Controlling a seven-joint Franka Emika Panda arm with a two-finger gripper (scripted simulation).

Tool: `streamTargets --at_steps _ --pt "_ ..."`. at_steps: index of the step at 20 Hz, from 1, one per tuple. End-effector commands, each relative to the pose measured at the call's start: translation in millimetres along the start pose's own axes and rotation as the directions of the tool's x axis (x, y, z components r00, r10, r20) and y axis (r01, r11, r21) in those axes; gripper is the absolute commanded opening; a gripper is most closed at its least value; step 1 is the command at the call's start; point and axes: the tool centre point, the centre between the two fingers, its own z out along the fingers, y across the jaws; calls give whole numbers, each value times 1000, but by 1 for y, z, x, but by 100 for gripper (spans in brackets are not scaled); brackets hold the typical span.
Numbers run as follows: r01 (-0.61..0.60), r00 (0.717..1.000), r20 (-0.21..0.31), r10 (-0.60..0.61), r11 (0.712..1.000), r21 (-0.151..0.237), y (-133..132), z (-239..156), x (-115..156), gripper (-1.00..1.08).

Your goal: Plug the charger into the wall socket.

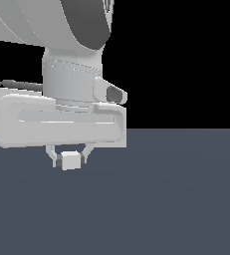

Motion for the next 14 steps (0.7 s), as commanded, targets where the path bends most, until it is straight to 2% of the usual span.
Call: streamTargets --at_steps 1,8,14 --pt "-70 998 -3 70 997 -19 10 -10 3 -100" --pt "-269 963 -14 268 960 -77 40 -39 5 -100" --pt "-369 929 -22 369 923 -108 55 -55 3 -100"
